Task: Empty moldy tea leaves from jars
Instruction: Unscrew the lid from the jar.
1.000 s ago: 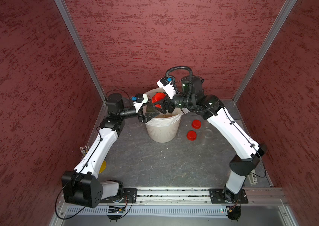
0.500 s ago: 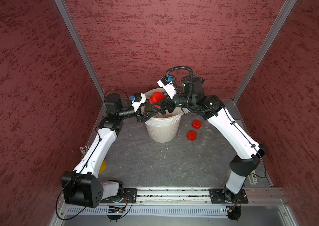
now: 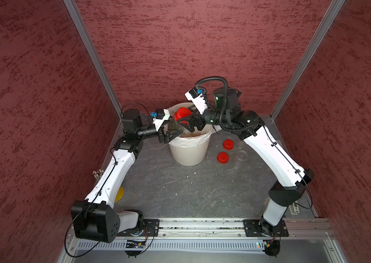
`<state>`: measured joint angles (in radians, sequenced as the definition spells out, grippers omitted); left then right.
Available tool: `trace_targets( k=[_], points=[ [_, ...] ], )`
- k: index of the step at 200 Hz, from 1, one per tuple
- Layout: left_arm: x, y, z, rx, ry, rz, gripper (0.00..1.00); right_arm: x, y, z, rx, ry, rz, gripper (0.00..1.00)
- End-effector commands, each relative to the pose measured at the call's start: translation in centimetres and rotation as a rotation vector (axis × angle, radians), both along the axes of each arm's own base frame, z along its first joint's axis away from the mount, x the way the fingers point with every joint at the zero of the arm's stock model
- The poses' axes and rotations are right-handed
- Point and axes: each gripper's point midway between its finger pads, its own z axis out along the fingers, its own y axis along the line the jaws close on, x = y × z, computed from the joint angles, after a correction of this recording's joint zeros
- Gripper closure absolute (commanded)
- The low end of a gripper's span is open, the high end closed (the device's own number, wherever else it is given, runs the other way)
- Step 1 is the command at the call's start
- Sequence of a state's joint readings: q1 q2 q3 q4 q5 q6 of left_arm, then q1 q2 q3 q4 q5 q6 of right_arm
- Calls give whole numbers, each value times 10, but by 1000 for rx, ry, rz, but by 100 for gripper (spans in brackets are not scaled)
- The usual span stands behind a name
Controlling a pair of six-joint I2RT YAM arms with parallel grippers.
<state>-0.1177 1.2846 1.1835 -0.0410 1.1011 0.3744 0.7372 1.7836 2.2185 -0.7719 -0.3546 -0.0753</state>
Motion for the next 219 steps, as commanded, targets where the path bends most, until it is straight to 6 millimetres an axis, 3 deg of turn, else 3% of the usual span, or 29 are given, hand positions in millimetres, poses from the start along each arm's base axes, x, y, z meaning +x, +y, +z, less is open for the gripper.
trace_targets(
  k=[1, 115, 158, 219],
  points=[
    [-8, 1, 8, 1, -27, -11, 34, -9, -9, 19, 12, -50, -3, 14],
    [-12, 1, 9, 12, -10, -31, 34, -14, -6, 11, -42, -91, 70, 52],
    [-17, 2, 13, 12, -5, -60, 34, -16, -10, 5, -102, -170, 145, 56],
    [-26, 1, 16, -3, 17, -123, 35, -36, -15, 0, -184, -347, 406, 54]
  ],
)
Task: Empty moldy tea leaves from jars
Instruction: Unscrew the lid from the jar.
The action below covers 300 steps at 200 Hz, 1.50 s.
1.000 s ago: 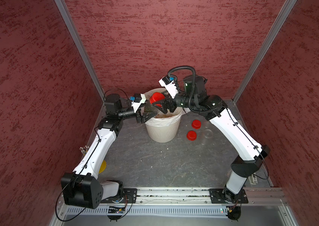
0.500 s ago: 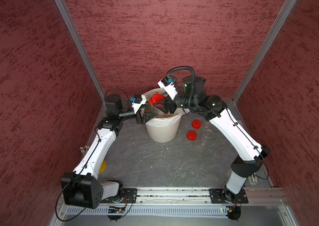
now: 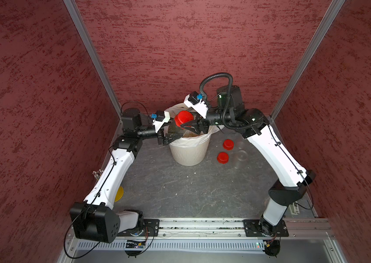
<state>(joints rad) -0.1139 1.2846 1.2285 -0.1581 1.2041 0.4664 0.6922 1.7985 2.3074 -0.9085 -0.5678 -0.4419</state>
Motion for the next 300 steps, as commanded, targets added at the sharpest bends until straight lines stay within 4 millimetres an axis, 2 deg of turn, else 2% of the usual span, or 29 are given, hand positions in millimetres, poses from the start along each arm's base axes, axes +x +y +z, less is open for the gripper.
trace_targets(
  k=[1, 48, 59, 73, 84, 121, 164, 216, 256, 300],
  points=[
    [-6, 5, 12, -19, 32, -19, 35, -10, -7, -6, -74, -127, 137, 54],
    [-8, 4, 13, -12, 43, -31, 35, -9, -5, -10, -111, -160, 173, 47],
    [-7, 4, 14, -12, 42, -29, 35, -9, -5, -7, -101, -157, 171, 40],
    [-6, 4, 14, -10, 41, -21, 35, -9, -4, 1, -69, -138, 152, 23],
    [-4, 5, 14, -8, 35, -10, 35, -9, -4, 10, -39, -122, 134, 14],
    [7, 8, 15, -3, 16, 57, 38, 2, -8, 23, 44, -64, -29, 2],
    [16, 11, 15, 13, -16, 140, 38, 6, -12, 43, 207, 76, -175, 1],
    [22, 13, 13, 29, -35, 190, 38, 1, 1, 37, 257, 189, -266, 2],
    [21, 13, 13, 29, -37, 190, 38, 7, 2, 41, 294, 225, -347, 6],
    [20, 12, 14, 28, -39, 188, 38, 14, 3, 31, 281, 247, -401, 8]
  ],
)
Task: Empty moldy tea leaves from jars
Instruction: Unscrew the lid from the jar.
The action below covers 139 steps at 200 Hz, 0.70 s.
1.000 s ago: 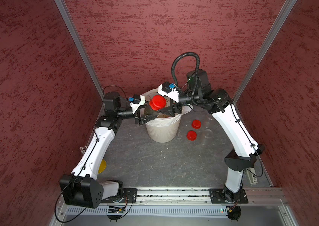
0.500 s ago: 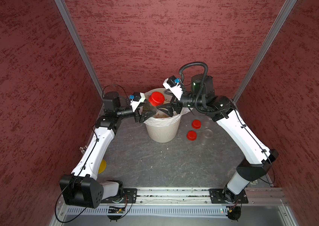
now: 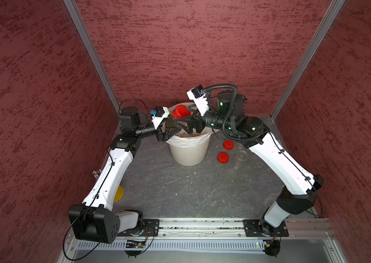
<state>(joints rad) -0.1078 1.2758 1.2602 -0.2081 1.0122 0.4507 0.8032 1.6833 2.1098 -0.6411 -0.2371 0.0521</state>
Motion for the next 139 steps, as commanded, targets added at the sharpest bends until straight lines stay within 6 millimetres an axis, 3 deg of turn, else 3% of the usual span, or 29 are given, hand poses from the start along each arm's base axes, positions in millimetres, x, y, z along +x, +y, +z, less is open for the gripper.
trace_targets(
  k=[1, 139],
  points=[
    [-6, -1, 13, -3, -60, -7, 38, 7, -4, 8, 37, 11, -68, 8],
    [-6, -1, 12, -2, -62, -5, 38, 27, 11, -14, -17, 48, -92, 16]
  ],
)
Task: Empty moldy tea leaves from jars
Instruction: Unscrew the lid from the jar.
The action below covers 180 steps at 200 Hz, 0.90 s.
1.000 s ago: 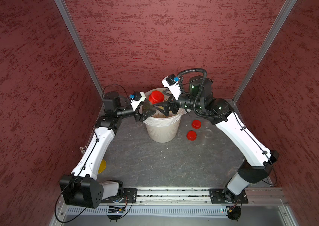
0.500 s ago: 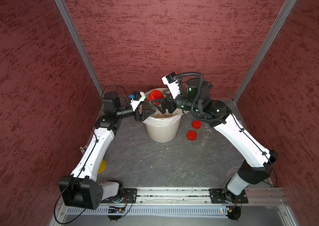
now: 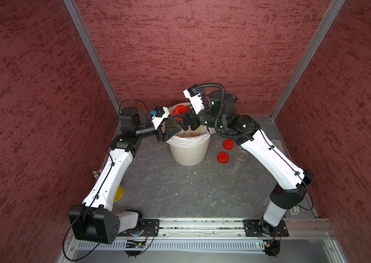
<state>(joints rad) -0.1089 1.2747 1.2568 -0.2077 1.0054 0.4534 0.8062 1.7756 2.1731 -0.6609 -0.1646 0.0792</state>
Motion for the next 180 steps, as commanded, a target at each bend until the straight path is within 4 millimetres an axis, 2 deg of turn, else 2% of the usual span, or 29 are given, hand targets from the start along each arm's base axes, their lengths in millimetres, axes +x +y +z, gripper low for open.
trace_targets(
  k=[1, 42, 129, 180],
  points=[
    [-7, -1, 13, -5, -60, -11, 38, 0, -1, 7, 15, 4, -19, 16],
    [-6, -1, 12, -3, -59, -11, 38, -1, -2, 7, 12, 2, -14, 24],
    [-7, -2, 12, -2, -59, -14, 38, -4, -8, 14, 19, -15, -18, 17],
    [-7, -2, 12, -2, -56, -14, 38, -4, -16, 17, 27, -25, -30, 21]
  ],
)
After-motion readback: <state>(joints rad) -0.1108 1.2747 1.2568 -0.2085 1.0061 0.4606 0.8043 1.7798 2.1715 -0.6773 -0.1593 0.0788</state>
